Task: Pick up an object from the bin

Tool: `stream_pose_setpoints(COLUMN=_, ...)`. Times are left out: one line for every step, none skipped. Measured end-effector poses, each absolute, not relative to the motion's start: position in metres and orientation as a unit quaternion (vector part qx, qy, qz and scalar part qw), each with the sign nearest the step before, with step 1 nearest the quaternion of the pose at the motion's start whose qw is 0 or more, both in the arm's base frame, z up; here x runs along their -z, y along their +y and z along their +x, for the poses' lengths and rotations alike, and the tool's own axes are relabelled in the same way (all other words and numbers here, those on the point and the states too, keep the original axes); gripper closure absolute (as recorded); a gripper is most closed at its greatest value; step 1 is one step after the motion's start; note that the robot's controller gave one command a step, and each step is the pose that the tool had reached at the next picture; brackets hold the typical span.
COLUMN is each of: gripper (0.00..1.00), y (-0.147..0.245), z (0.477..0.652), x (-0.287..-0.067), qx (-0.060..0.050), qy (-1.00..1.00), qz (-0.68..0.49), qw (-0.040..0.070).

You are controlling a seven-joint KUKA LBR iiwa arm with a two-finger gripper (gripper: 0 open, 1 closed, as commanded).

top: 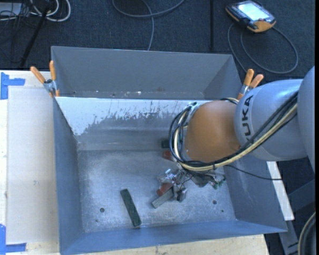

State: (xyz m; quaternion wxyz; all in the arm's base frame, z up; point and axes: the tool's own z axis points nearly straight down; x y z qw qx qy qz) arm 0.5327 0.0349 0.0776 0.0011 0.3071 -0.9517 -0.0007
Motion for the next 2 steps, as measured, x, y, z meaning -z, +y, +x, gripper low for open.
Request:
stream_pose_setpoints(gripper=1.0, y=0.035, z=0.533, x=-0.083, qx=0.001, qy=-0.952, qz=0.307, qw=0.0)
stream_pose_setpoints(gripper=1.0, y=0.0351, z=0.5323, x=-0.0898, qx=0.001, qy=-0.952, qz=0.307, qw=0.002)
